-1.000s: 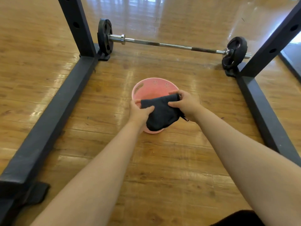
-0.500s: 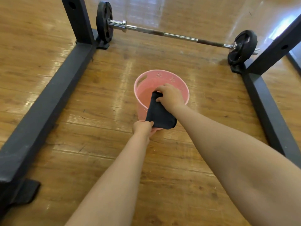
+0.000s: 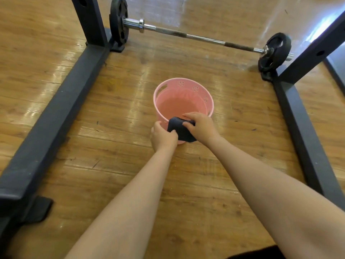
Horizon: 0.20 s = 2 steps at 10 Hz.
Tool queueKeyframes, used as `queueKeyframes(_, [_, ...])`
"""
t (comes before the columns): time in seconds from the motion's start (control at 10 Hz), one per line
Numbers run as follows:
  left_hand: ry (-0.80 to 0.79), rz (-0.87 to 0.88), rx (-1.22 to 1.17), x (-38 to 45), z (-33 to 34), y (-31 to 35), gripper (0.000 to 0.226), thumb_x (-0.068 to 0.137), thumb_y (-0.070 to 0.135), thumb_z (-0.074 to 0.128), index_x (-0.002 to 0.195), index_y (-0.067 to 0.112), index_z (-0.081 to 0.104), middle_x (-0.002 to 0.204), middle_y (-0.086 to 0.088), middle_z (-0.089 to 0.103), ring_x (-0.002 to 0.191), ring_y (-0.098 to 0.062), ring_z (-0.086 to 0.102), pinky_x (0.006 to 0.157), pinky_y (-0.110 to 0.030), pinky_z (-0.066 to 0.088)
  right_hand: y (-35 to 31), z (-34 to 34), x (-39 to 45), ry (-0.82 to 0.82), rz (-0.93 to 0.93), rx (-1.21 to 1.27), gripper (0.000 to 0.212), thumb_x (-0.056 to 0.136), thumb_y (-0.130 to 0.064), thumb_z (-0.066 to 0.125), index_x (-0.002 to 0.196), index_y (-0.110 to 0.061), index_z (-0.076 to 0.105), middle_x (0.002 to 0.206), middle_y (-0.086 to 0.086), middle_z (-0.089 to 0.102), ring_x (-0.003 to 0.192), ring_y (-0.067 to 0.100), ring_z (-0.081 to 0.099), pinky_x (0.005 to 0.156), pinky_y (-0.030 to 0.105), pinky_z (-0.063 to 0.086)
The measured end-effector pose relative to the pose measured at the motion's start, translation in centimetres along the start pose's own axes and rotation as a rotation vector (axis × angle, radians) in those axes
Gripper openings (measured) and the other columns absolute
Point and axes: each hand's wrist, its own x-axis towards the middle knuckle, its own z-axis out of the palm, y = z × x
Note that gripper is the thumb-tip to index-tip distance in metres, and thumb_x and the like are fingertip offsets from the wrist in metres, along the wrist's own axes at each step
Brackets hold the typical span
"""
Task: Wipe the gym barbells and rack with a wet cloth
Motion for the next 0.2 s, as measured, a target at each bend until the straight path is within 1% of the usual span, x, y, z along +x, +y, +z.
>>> queueKeyframes(0.1, [-0.059, -0.021, -0.006, -1.2, -1.1, 2.3, 0.036, 0.090, 0.015, 0.053, 0.125, 0.012, 0.049, 0.129, -0.006, 0.051, 0.112, -0.024, 0.052, 0.080, -0.028, 0.042, -1.6, -1.3, -0.9, -0.011, 0.186, 0.254, 0.035, 0.098, -0.023, 0.050, 0.131, -0.015, 0.056, 0.135, 0.000, 0.055, 0.124, 0.017, 0.048, 0.096, 0.023, 0.034])
queueKeyframes(0.2, [-0.057, 0.002, 0.017, -2.5, -1.9, 4.1, 0.040, 0.093, 0.020, 0.049, 0.132, 0.012, 0.046, 0.132, -0.006, 0.052, 0.118, -0.026, 0.050, 0.091, -0.030, 0.042, -2.9, -2.6, -1.7, 0.032, 0.248, 0.393, 0.035, 0.100, -0.022, 0.046, 0.131, -0.012, 0.056, 0.136, 0.001, 0.054, 0.127, 0.017, 0.046, 0.092, 0.019, 0.030])
